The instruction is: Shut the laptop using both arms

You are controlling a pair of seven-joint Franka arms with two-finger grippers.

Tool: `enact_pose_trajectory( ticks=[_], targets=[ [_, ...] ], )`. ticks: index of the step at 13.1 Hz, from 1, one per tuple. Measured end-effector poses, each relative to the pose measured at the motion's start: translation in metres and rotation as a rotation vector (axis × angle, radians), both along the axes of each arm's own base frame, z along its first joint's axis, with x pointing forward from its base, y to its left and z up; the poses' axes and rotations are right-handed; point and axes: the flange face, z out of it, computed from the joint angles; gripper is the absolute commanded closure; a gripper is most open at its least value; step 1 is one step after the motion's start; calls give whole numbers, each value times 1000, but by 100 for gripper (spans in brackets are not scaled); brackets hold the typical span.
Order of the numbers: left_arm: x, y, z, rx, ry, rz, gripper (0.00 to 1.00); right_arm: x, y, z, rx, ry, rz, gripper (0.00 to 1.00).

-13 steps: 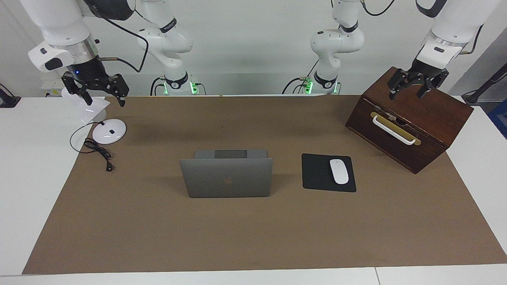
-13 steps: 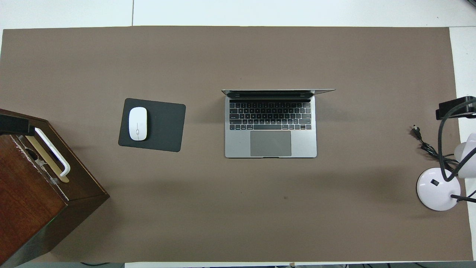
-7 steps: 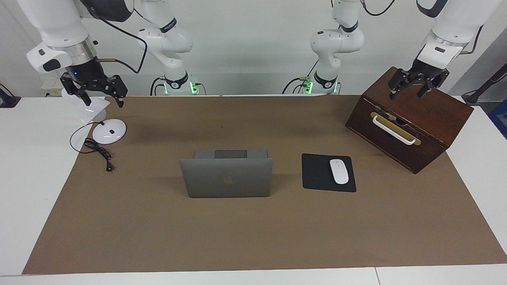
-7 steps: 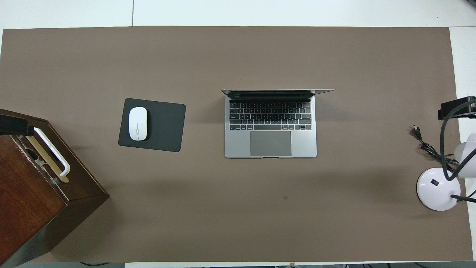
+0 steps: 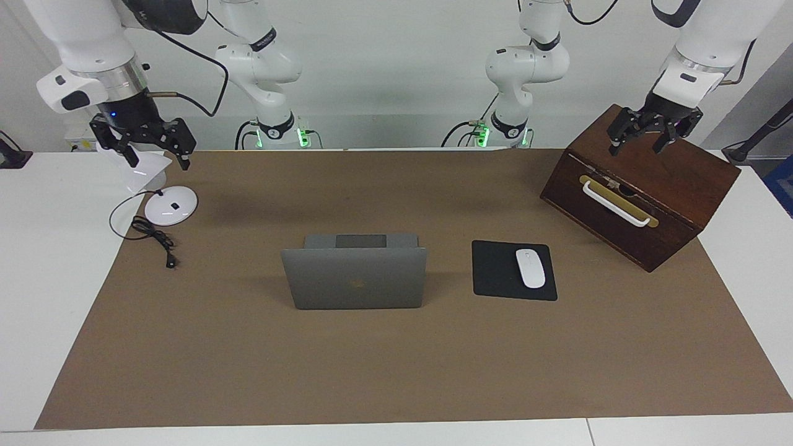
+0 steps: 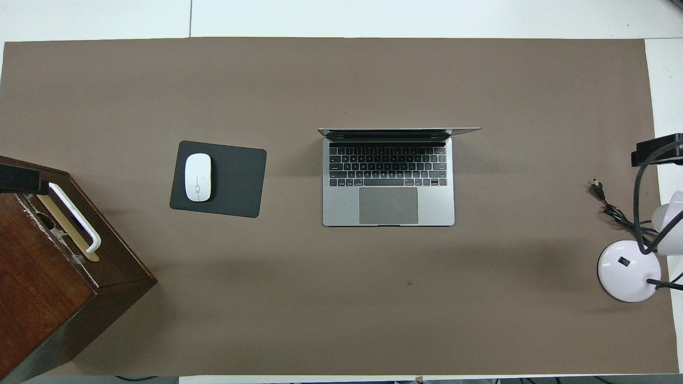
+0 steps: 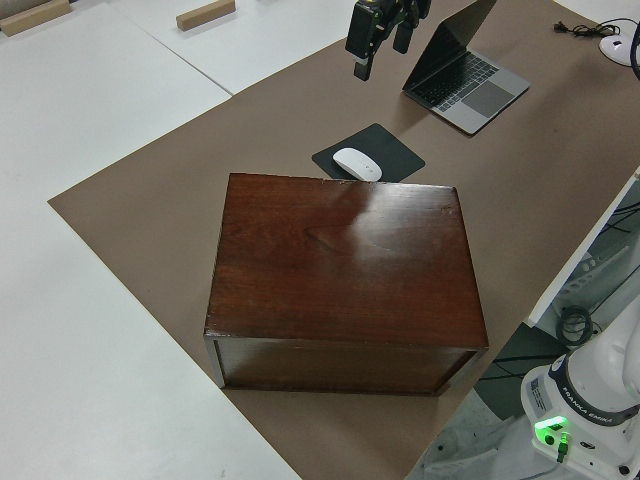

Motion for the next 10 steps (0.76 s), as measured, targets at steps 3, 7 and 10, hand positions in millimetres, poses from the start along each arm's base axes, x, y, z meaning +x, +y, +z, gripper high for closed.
enact_pose_trajectory(
  ticks=[3,7,10],
  targets=[
    [0,0,0,0,0,0,0,1,0,1,-1,-11,1,0],
    [0,-1,0,0,0,-2,0,12,-2,0,-5,-70,3,17],
    [0,-1,0,0,0,-2,57,39,-5,-19,-4,-78,4,39]
  ],
)
